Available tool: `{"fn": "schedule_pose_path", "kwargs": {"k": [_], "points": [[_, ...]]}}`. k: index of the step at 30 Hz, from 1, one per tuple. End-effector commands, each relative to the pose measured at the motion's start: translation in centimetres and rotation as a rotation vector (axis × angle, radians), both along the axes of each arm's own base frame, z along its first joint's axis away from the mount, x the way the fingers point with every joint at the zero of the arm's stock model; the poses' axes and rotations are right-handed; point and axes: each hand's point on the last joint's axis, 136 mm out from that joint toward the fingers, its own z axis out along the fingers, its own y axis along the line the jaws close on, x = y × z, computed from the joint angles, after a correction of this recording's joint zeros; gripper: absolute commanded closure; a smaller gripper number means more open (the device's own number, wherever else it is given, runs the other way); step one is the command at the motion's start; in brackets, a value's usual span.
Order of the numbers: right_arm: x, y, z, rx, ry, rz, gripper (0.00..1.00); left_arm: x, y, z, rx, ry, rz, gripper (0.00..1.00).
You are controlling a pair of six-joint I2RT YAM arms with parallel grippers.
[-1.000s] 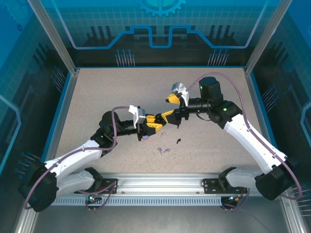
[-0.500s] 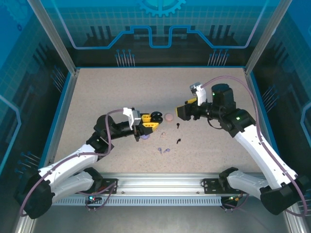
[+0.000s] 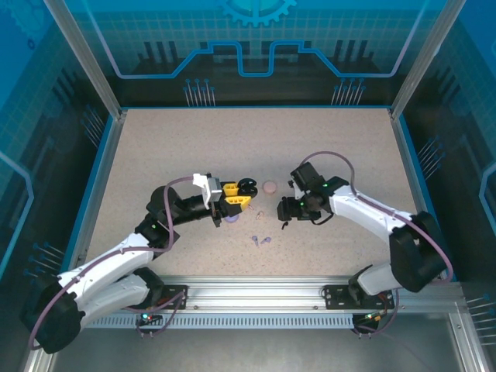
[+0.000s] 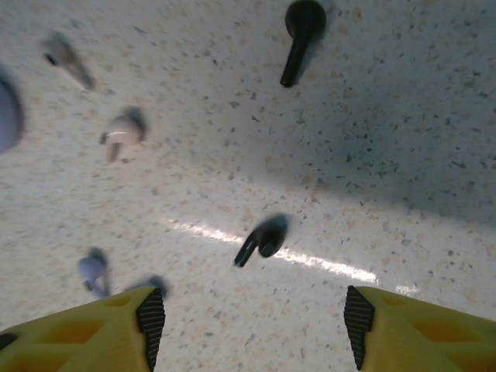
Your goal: Insert the wireless bluetooth earbuds into the charging case
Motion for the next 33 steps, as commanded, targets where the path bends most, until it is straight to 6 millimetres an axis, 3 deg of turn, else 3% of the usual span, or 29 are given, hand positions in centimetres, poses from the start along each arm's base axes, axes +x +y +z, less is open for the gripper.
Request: {"fn": "schedule_pose_path", "kwargs": {"k": [1,8,16,33], "points": [[2.2,0.8,-0.2,-0.018,-0.049,-0.029,0.36,-0.4,0.2,0.6,-0.013,-0.036,0.006,0.98],[6.1,1.9,-1.0,-0.063,-0.057,-0.034,0.41,-0.7,0.5,0.6,-0.016,-0.035,0.012,0.98],[8.4,1.4,-2.8,-0.162,-0.016,-0.052,0.47,-0.9,0.8,0.8,-0.018,-0.040,0.021,0.98],[9.3,0.7,-5.0,-0.229,0.022,-0.055,0.59,-0.9,0.8,0.6,-0.016,-0.024,0.024,0.98]]}}
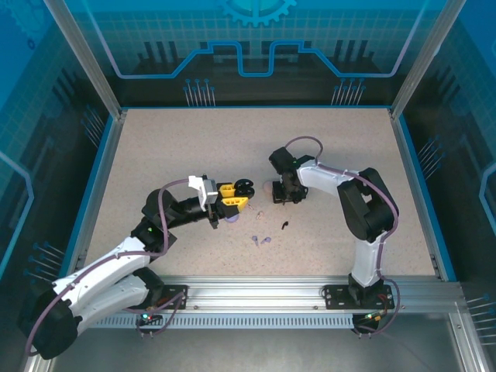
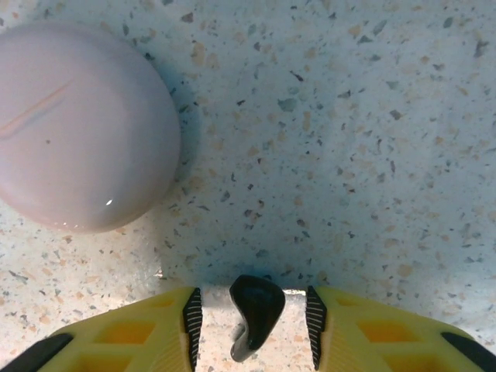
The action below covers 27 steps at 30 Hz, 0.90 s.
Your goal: Insert the wireless bluetooth earbuds into the charging case
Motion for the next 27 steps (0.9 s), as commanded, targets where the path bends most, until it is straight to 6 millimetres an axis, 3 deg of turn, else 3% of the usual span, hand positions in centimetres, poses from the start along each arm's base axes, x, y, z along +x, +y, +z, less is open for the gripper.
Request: {"fn": "schedule_pose_path", "kwargs": {"k": [1,18,27], "points": [[0.5,-0.2,-0.2,-0.014,0.009,-0.002,0.60,-0.2,0.2,0.0,-0.004,-0.012,0.011,0.98],[0.6,0.2,-1.3,-0.019,0.036,0.015,0.74,-0.2,0.3,0.0,-0.001,-0.011,0.016,0.98],[0.8,0.3,0.0,-0.003,-0.008,0.041,0.79,-0.2,0.3,-0.2,0.003,-0.006,0.019,0.98]]}}
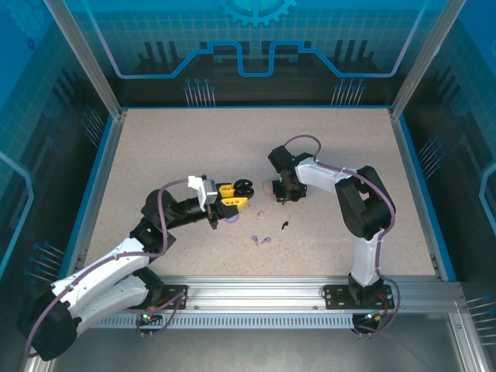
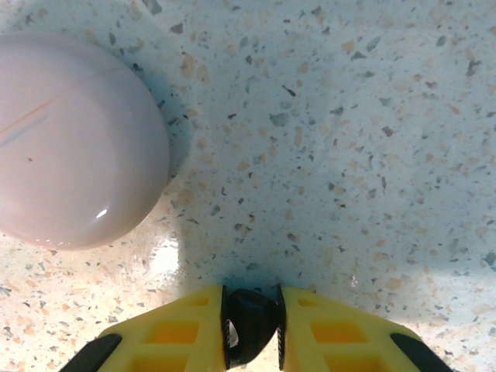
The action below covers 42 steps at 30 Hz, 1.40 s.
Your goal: Insert the wireless bluetooth earbuds into the charging case
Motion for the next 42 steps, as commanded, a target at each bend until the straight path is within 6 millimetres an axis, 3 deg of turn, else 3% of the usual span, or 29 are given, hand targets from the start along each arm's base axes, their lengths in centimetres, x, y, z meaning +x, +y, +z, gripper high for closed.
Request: {"fn": "schedule_pose_path", "kwargs": {"k": [1,13,20,31,36,42], "points": [[0.5,0.6,0.7,0.030,-0.041,0.027,0.79,-0.1,0.2,-0.3,0.002,-0.012,0.014,0.98],[0.2,0.7,4.3,0.065,-0.173,0.110,0.79,1.0,-0.1,-2.6,0.005,0.072,0.034,0.98],[-1.1,1.3,11.6,0.150,-0.422,0.226,0.80,1.8,-0.7,-4.4,-0.006,0.161,0.031,0.99],[-6.6,3.8,24.5,0.468,-0.820,0.475,0.80,3.4,-2.4,-5.9,-0.001,0.228,-0.005,1.00],[-8.9,5.0,27.5,0.533,-0.898,0.588,0.80,3.7,-3.5,-6.2,0.003,0.239,-0.041,1.00],[-10.7,7.7,28.0,0.572,-0.890,0.726,0.80,3.8,-4.4,-6.2,0.007,0.230,-0.063,1.00]]}}
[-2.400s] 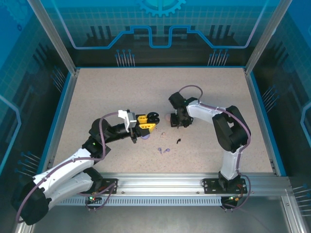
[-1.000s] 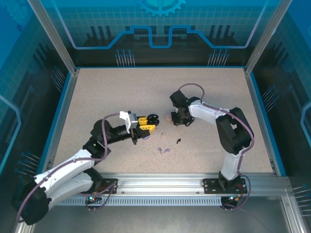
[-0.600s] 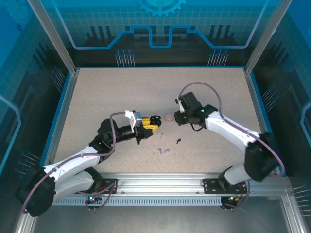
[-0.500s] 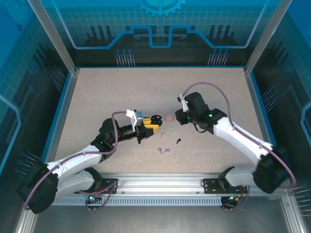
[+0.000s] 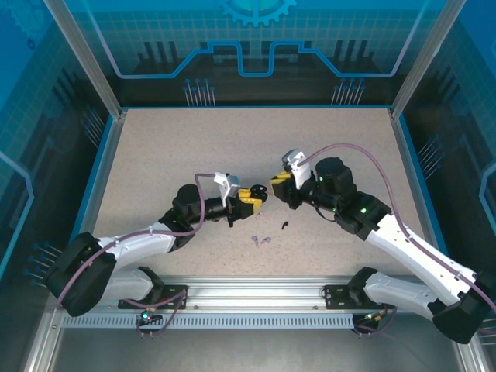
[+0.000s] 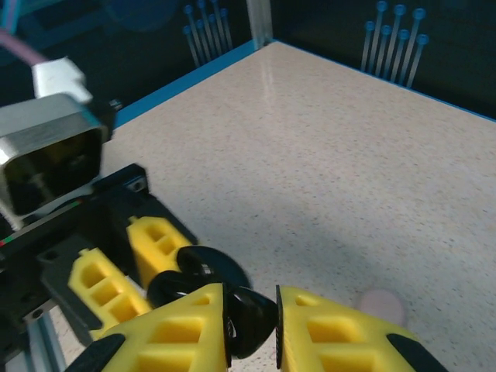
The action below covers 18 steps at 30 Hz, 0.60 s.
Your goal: Insert the wireless bluetooth earbuds into the charging case
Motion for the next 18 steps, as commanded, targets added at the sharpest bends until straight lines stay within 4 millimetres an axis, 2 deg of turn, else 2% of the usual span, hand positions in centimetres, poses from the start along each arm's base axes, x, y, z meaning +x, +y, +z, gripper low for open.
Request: {"fn": "schedule_pose_path", "kwargs": {"k": [1,11,18], "points": [[-1.2,2.1,1.1,-0.007,-0.053,0.113,0.80,-0.4,-0.8,2.7,-0.052,-0.077,-0.042,1.00],[-1.3,3.5,0.6,-0.070,-0.069,0.140,0.80,-0.7,-0.7,2.5,-0.035,-0.087,-0.046,1.00],[-0.7,3.3,0.7,-0.102,-0.099,0.097,0.80,-0.8,-0.7,2.6,-0.037,-0.092,-0.050,1.00]]}}
